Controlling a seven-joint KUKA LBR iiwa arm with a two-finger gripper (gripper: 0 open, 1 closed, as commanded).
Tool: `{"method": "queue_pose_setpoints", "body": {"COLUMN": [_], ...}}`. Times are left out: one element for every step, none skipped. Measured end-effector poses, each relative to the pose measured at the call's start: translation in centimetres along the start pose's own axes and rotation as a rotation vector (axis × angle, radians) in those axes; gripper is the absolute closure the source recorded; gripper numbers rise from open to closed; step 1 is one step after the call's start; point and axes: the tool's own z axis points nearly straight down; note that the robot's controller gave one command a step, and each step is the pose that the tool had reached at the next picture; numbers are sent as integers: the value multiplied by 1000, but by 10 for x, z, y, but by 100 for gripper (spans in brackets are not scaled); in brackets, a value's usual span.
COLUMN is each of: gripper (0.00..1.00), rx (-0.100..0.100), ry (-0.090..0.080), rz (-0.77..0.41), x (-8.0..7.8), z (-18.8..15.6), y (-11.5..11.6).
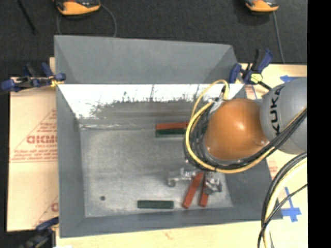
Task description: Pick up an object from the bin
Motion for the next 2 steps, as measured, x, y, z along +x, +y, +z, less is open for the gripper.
{"method": "queue_pose_setpoints", "body": {"gripper": [100,100], "rx": [6,16], "ry": [-2,-3], "rz": [3,-53], "x": [-1,-12], "z": [-3,-156], "y": [-2,-13]}}
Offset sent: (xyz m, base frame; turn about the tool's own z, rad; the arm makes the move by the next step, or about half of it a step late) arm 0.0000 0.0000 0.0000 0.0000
